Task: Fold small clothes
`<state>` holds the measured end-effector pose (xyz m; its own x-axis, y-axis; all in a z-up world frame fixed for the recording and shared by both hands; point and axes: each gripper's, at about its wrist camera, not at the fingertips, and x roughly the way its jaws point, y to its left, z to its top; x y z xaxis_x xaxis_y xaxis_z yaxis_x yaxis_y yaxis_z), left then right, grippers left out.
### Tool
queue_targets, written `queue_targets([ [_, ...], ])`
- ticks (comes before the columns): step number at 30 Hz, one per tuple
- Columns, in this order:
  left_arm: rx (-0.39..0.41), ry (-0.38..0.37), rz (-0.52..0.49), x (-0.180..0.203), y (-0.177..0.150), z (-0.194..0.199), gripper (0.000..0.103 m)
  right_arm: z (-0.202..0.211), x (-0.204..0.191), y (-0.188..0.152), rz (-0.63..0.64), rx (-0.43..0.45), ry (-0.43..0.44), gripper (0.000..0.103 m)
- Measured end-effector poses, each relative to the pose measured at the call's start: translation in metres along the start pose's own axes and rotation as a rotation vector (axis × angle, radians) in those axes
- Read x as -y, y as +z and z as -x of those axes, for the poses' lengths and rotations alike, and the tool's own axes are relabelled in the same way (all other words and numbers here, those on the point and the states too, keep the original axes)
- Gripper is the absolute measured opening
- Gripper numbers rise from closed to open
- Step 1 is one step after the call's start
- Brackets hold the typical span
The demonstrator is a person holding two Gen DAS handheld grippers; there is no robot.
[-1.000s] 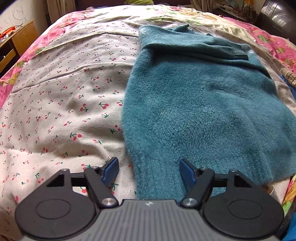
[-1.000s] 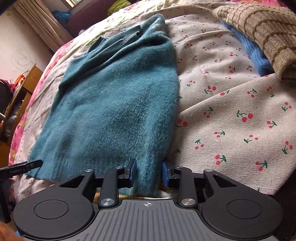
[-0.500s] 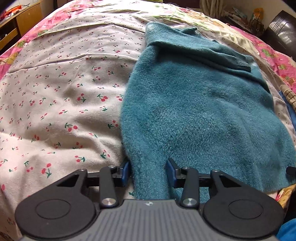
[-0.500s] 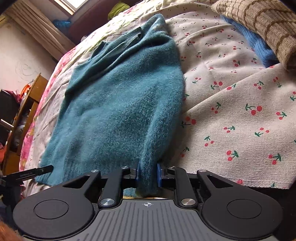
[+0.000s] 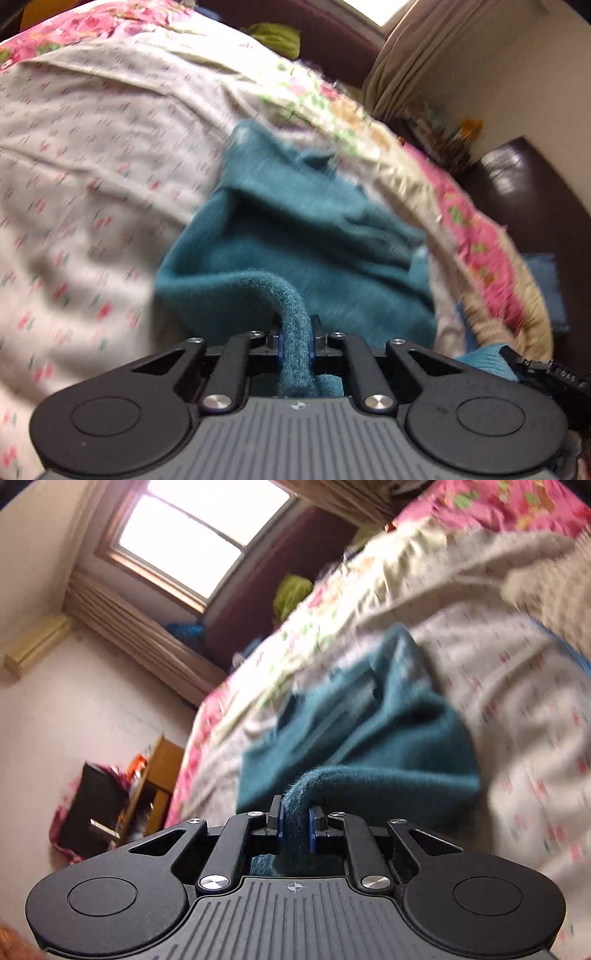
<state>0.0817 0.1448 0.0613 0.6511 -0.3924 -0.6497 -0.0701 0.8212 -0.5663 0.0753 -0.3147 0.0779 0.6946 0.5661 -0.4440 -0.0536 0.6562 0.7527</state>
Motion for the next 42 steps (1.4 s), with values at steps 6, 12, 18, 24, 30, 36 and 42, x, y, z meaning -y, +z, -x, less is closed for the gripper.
queue_targets([
  [6, 0.075, -0.013, -0.028, 0.011, 0.085, -0.059, 0.022, -0.069, 0.011, 0.078, -0.036, 0.094, -0.064, 0.013],
  [12, 0.116, 0.084, -0.018, -0.001, 0.144, -0.139, 0.022, -0.153, 0.055, 0.125, -0.093, 0.141, -0.194, 0.012],
  [18, 0.099, 0.159, 0.013, -0.027, 0.153, -0.196, 0.024, -0.21, 0.08, 0.128, -0.024, 0.092, -0.313, 0.014],
  [24, 0.088, 0.112, 0.084, -0.035, 0.16, -0.189, 0.029, -0.2, 0.079, 0.128, -0.073, 0.1, -0.271, 0.019],
  [30, 0.1, 0.065, 0.163, -0.03, 0.168, -0.181, 0.036, -0.192, 0.07, 0.132, -0.1, 0.106, -0.245, 0.026],
  [36, 0.116, 0.0, 0.293, -0.039, 0.174, -0.176, 0.044, -0.191, 0.066, 0.134, -0.086, 0.105, -0.238, 0.029],
  [42, 0.145, 0.042, 0.342, -0.05, 0.172, -0.182, 0.052, -0.193, 0.076, 0.136, -0.142, 0.101, -0.215, 0.031],
])
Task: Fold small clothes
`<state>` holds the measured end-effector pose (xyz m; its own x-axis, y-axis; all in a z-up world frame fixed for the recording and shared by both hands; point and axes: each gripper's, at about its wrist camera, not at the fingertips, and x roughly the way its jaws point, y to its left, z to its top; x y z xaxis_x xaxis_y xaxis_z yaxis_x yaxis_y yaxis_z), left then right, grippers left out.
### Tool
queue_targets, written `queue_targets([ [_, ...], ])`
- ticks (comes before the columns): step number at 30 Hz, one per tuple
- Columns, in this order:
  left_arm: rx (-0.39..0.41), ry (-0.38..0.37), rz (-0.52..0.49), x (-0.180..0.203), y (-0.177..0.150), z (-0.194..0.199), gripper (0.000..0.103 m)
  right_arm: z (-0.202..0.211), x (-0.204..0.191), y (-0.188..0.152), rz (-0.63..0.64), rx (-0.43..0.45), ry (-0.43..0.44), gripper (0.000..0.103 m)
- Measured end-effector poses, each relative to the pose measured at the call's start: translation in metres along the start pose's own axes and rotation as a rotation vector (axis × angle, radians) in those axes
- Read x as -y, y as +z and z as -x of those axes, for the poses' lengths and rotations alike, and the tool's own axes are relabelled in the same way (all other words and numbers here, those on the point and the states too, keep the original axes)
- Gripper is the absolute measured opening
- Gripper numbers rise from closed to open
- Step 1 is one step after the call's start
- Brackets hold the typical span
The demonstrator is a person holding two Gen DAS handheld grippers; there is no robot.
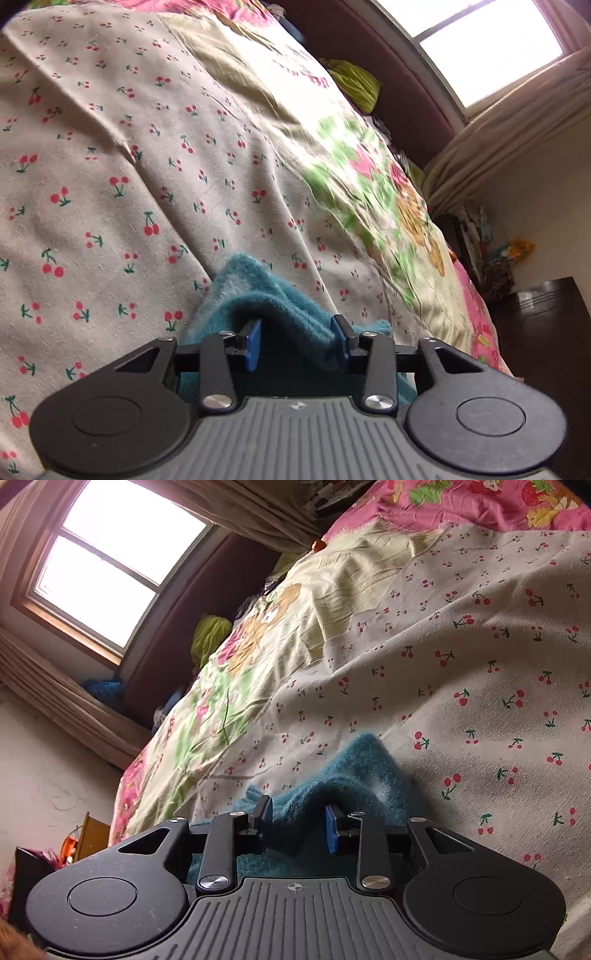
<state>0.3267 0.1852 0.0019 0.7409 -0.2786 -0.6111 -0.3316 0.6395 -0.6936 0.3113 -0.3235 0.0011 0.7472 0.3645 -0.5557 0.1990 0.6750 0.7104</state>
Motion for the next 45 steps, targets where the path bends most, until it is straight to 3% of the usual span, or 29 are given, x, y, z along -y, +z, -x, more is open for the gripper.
queue_targets([
  [3, 0.042, 0.011, -0.028, 0.006, 0.004, 0.004, 0.058, 0.0, 0.001, 0.0, -0.011, 0.012, 0.012, 0.032],
  [6, 0.103, 0.063, -0.125, 0.018, 0.005, 0.01, 0.063, 0.004, 0.002, 0.0, -0.053, 0.05, 0.019, 0.032],
  [9, 0.138, 0.088, -0.203, 0.025, 0.0, 0.017, 0.066, 0.007, -0.004, -0.005, 0.007, 0.082, -0.018, 0.032],
  [12, 0.131, 0.091, -0.258, 0.027, -0.011, 0.023, 0.068, 0.011, -0.009, -0.008, 0.051, 0.098, -0.005, 0.033],
  [13, 0.122, 0.092, -0.277, 0.028, -0.016, 0.023, 0.068, 0.008, -0.008, -0.005, 0.029, 0.076, 0.009, 0.037],
  [14, 0.112, 0.094, -0.295, 0.029, -0.021, 0.023, 0.069, 0.005, -0.004, 0.0, -0.012, 0.038, 0.032, 0.048],
  [15, 0.1, 0.098, -0.314, 0.03, -0.027, 0.023, 0.069, 0.003, 0.001, 0.005, -0.063, 0.01, 0.048, 0.051],
  [17, 0.081, 0.11, -0.353, 0.032, -0.038, 0.021, 0.069, 0.008, 0.006, 0.012, -0.123, 0.022, 0.056, 0.051],
  [20, 0.073, 0.13, -0.426, 0.035, -0.054, 0.019, 0.069, 0.024, 0.005, 0.019, -0.107, 0.084, 0.063, 0.051],
  [24, 0.081, 0.151, -0.474, 0.034, -0.071, 0.025, 0.069, 0.042, -0.006, 0.014, 0.062, 0.139, -0.009, 0.051],
  [29, 0.104, 0.2, -0.609, 0.033, -0.094, 0.032, 0.069, 0.034, -0.02, -0.029, 0.435, 0.106, -0.187, 0.049],
  [32, 0.098, 0.214, -0.63, 0.025, -0.095, 0.03, 0.071, 0.01, 0.001, -0.042, 0.461, 0.031, -0.337, 0.049],
  [36, 0.107, 0.225, -0.627, 0.019, -0.097, 0.034, 0.071, 0.016, 0.016, -0.04, 0.353, 0.036, -0.295, 0.048],
  [40, 0.151, 0.229, -0.586, 0.017, -0.1, 0.051, 0.071, 0.045, -0.01, -0.054, 0.474, 0.125, -0.306, 0.048],
  [42, 0.157, 0.268, -0.557, 0.011, -0.1, 0.052, 0.071, 0.058, -0.019, -0.063, 0.524, 0.157, -0.291, 0.048],
  [45, 0.142, 0.325, -0.524, -0.004, -0.1, 0.047, 0.079, 0.051, -0.018, -0.076, 0.575, 0.093, -0.311, 0.05],
])
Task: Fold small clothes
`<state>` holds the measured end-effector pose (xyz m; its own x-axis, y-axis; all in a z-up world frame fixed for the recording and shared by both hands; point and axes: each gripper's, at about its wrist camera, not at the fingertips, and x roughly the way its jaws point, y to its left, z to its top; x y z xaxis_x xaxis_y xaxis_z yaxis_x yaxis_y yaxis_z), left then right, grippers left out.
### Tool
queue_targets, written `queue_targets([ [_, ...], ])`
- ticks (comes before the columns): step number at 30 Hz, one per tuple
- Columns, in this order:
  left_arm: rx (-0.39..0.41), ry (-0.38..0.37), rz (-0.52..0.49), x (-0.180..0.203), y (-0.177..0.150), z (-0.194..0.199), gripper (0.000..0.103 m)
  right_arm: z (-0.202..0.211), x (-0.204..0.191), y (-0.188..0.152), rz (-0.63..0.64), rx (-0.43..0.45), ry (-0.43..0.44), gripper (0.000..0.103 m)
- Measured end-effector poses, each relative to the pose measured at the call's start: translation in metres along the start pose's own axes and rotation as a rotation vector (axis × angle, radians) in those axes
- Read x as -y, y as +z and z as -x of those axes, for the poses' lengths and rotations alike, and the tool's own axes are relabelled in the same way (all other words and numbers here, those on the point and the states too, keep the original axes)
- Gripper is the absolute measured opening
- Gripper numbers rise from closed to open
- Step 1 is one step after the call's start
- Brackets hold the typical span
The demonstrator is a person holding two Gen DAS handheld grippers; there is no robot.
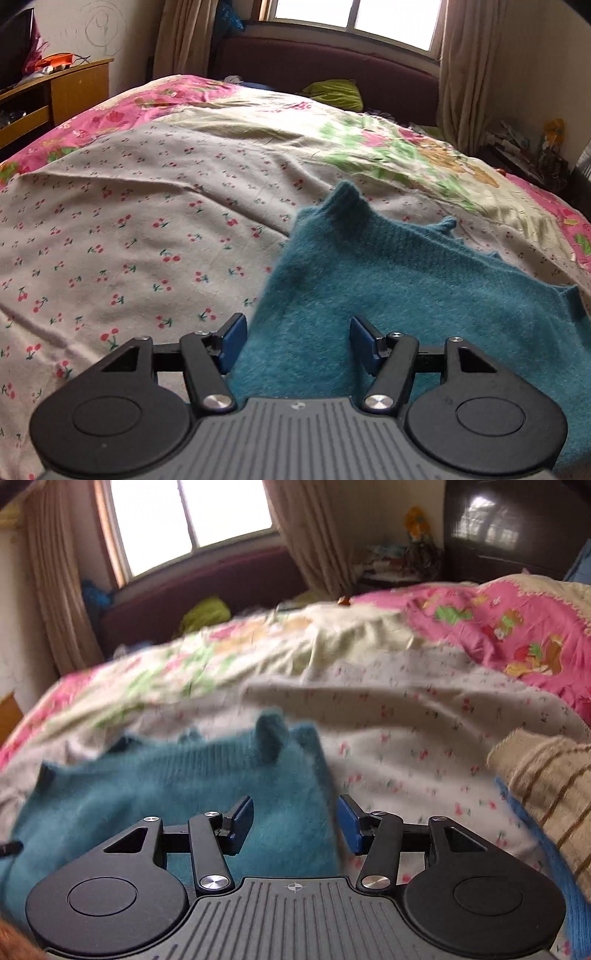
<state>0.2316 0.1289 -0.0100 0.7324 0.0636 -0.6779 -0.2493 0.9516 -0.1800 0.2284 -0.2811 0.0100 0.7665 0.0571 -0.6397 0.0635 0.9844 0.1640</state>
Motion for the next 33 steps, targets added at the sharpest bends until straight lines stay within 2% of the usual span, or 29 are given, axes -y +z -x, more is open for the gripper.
queue_targets([
  [2, -0.028, -0.021, 0.062, -0.012, -0.003, -0.003, 0.08, -0.016, 0.002, -0.01, -0.008, -0.085, -0.021, 0.049],
  [4, -0.037, -0.04, 0.125, -0.021, -0.004, 0.005, 0.08, -0.011, 0.009, -0.01, -0.078, -0.078, -0.001, 0.049],
  [7, -0.004, -0.013, 0.084, -0.023, -0.005, 0.024, 0.079, 0.008, 0.01, -0.006, -0.091, -0.034, 0.026, 0.049],
  [10, 0.001, -0.037, 0.085, -0.029, -0.012, 0.042, 0.079, 0.028, 0.01, -0.008, -0.077, 0.011, 0.032, 0.05],
  [15, 0.043, -0.085, 0.097, -0.03, -0.031, 0.068, 0.079, 0.045, 0.012, -0.031, -0.091, -0.013, 0.066, 0.05],
  [17, 0.033, -0.075, 0.072, -0.025, -0.034, 0.065, 0.079, 0.041, 0.012, -0.039, -0.074, -0.026, 0.031, 0.05],
  [19, -0.009, -0.041, 0.057, -0.025, -0.037, 0.053, 0.079, 0.036, 0.021, -0.044, -0.13, -0.068, 0.019, 0.05],
  [22, -0.068, -0.019, 0.092, -0.034, -0.046, 0.039, 0.08, 0.045, 0.027, -0.048, -0.165, -0.062, 0.027, 0.05],
  [24, -0.062, -0.027, 0.129, -0.037, -0.05, 0.044, 0.08, 0.053, 0.025, -0.051, -0.129, -0.041, 0.018, 0.05],
  [30, -0.001, -0.018, 0.082, -0.027, -0.056, 0.071, 0.079, 0.067, 0.022, -0.061, -0.132, -0.024, 0.031, 0.05],
  [33, -0.045, 0.008, 0.071, -0.026, -0.057, 0.064, 0.079, 0.055, 0.015, -0.066, -0.07, -0.062, -0.01, 0.05],
])
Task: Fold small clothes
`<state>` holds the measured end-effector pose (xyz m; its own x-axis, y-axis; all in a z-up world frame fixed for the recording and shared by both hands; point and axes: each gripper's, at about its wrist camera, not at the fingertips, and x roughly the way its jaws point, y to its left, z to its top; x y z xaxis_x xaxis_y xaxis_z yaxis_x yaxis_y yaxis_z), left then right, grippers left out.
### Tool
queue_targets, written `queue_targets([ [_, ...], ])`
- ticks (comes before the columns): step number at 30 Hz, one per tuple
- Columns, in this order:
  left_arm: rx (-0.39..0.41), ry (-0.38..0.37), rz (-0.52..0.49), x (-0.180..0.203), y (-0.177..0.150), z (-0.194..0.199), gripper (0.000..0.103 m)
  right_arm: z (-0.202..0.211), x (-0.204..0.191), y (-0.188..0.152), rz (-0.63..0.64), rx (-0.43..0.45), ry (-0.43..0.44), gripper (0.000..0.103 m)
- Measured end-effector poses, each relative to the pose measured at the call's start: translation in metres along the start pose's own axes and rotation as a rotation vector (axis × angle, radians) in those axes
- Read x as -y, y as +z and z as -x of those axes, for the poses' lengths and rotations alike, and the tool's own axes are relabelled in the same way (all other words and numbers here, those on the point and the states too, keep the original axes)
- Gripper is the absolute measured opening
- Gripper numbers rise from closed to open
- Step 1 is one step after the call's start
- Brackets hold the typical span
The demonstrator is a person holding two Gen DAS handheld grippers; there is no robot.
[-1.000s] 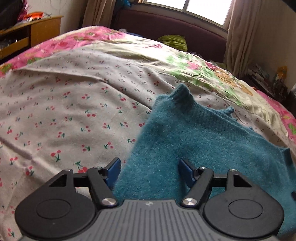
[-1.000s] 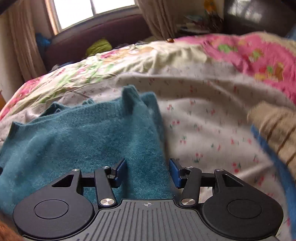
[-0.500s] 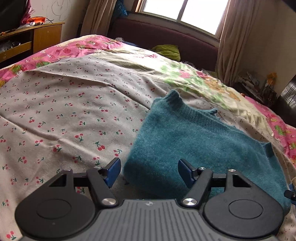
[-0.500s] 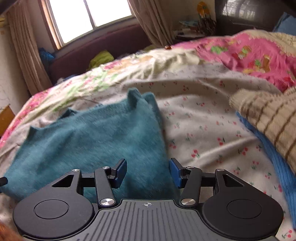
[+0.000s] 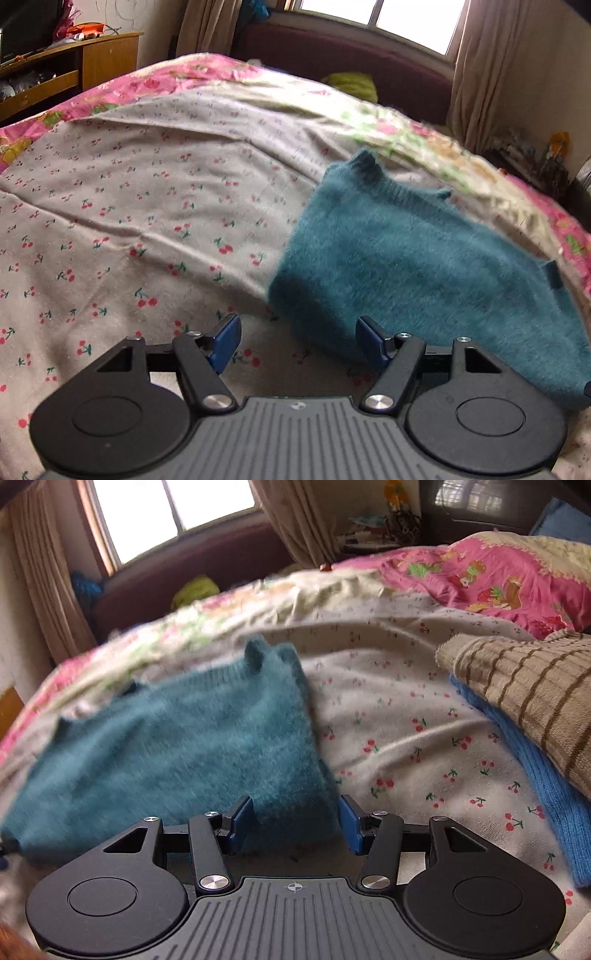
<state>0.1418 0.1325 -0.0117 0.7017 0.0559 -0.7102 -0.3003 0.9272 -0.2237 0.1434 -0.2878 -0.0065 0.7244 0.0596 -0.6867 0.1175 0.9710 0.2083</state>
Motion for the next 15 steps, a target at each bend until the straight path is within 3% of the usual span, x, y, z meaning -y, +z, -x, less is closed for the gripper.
queue_targets([
  [3, -0.032, 0.008, 0.016, -0.003, -0.003, -0.003, 0.079, 0.002, 0.005, 0.0, -0.07, -0.016, 0.015, 0.05],
  [10, 0.006, -0.034, 0.038, -0.005, -0.004, 0.009, 0.079, 0.016, 0.002, -0.001, -0.081, 0.006, 0.053, 0.05],
  [15, -0.07, 0.011, -0.009, -0.002, -0.016, -0.007, 0.079, 0.008, 0.01, -0.017, -0.151, -0.035, 0.054, 0.05],
])
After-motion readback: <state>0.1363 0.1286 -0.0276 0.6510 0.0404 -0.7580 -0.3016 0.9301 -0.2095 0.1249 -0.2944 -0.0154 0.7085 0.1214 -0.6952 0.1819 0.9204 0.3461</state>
